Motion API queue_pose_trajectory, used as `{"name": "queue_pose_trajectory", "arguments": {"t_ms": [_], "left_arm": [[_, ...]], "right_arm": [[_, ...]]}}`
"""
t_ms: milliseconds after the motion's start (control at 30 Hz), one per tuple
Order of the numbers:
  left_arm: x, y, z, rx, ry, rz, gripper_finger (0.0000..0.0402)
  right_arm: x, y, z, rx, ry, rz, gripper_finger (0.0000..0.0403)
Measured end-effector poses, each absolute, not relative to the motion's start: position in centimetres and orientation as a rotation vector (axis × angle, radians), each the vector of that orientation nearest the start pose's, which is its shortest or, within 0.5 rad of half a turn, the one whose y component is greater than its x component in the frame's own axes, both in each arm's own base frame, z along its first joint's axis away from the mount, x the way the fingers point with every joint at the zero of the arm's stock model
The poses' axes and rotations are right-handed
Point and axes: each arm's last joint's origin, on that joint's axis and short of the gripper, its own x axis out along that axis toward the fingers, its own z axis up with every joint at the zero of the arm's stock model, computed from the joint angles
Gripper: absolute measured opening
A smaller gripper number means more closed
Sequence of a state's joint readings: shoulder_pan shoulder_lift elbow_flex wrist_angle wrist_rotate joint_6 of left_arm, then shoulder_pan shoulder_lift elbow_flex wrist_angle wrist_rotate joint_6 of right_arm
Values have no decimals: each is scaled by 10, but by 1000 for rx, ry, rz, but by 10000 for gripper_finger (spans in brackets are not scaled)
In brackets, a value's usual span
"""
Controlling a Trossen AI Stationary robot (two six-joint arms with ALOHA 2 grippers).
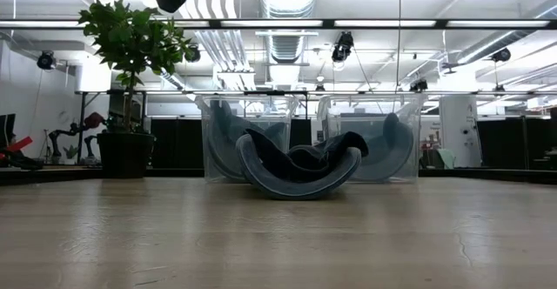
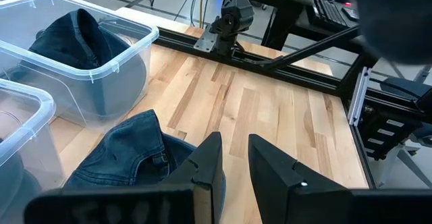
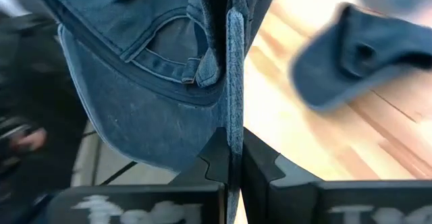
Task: Pick & Place hat
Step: Put the bottom blue cap into the right transparent bin
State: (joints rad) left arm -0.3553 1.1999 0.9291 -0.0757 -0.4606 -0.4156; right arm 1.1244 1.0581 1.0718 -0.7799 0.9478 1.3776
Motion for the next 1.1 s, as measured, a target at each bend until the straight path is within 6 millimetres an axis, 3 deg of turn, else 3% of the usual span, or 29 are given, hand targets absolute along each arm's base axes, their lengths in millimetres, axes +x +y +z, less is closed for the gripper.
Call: {"name": "queue_pose_trajectory", "arguments": {"t_ms": [433, 667, 933, 1100], "left_arm": [[252, -80, 310, -274, 291, 168, 66], [252, -80, 310, -273, 292, 168, 66], [252, -80, 310, -272, 295, 169, 66], [252, -80, 309, -271, 297, 170, 66]], "right_arm": [[99, 186, 400, 446, 65, 268, 11], [98, 194, 420, 278, -123, 484, 12], [98, 194, 422, 272, -144, 483, 12], [101, 190, 411, 413, -38, 279, 13]]}}
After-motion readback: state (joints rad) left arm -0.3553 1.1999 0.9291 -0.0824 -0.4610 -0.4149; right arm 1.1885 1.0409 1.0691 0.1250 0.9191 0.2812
